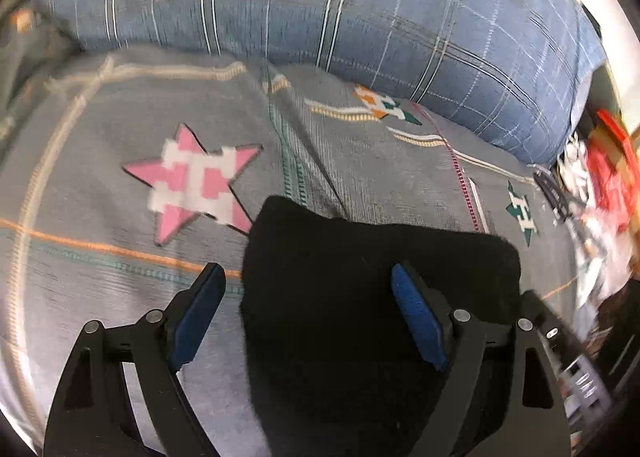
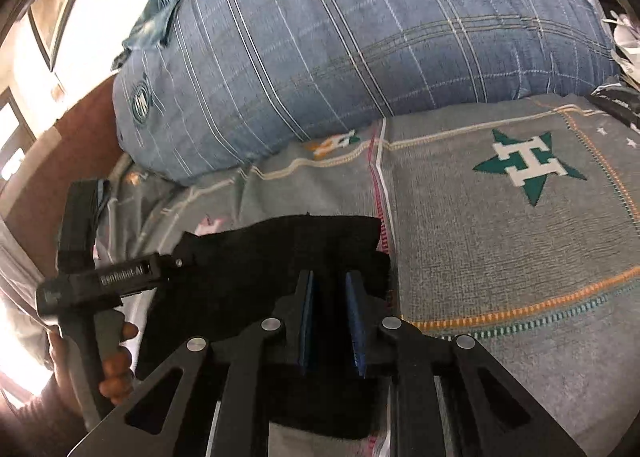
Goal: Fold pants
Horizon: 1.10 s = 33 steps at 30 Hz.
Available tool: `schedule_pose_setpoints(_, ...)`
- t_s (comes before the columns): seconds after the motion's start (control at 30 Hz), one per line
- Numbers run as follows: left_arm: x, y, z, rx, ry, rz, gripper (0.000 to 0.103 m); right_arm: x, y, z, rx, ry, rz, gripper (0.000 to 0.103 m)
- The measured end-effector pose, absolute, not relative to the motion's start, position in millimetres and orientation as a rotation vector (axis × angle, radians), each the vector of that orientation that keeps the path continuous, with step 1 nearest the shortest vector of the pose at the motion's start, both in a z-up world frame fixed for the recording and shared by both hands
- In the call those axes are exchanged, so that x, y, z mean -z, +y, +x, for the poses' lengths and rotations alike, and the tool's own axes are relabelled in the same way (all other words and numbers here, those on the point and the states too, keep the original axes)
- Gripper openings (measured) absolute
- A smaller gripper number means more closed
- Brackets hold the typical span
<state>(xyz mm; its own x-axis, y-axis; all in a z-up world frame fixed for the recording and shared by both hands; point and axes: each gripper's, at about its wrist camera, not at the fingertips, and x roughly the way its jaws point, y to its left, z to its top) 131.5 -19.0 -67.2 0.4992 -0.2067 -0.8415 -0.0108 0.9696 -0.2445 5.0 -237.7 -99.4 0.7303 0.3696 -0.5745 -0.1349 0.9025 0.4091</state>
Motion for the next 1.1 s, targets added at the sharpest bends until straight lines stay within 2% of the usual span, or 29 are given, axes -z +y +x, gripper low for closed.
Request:
schedule_pose_setpoints(0.2,50,-20,113,0.122,0.99,-0.192,0.086,90,-236,-13,-0.282,0.699,0.374,0.022)
schedule_pose_setpoints(0.33,49,-19,111,0.125,0.995,-0.178,0.086,89,-233,-18,-0.27,0.716,0.363,0.034)
schedule_pose_setpoints(0.5,40,-2,103,0.121,1.012,-0.221,0.086,85,-240,-17,-0.254,0.725,0.385,0.042)
schedule_pose_setpoints(0.57,39,10,97,0.111,1.025,-0.267,0.086,85,-242,-16,-0.252,0.734,0.392,0.054)
schedule_pose_setpoints(0.67,55,21,94,0.115,1.099,-0.352,0.086,94,-238,-11,-0.263,0.769,0.395,0.061)
schedule_pose_setpoints(0.73,73,19,94,0.12,1.158,-0.378,0.086,105,-229,-6,-0.282,0.812,0.381,0.061)
schedule_pose_setpoints(0.8,86,13,90,0.123,1.188,-0.394,0.087,109,-218,-7,-0.272,0.811,0.294,0.053)
schedule_pose_setpoints(0.83,87,11,88,0.126,1.187,-0.401,0.086,105,-213,-11,-0.274,0.796,0.243,0.042)
schedule_pose_setpoints(0.87,88,10,86,0.133,1.186,-0.406,0.086,97,-208,-17,-0.282,0.773,0.2,0.027)
schedule_pose_setpoints(0.9,87,7,85,0.145,1.189,-0.402,0.086,90,-206,-25,-0.29,0.748,0.162,0.022)
schedule_pose_setpoints(0.97,89,-1,80,0.149,1.179,-0.359,0.087,84,-201,-34,-0.281,0.735,0.084,0.022)
schedule_pose_setpoints(1.1,99,-6,74,0.17,1.151,-0.332,0.089,115,-205,-31,-0.24,0.802,0.027,0.023)
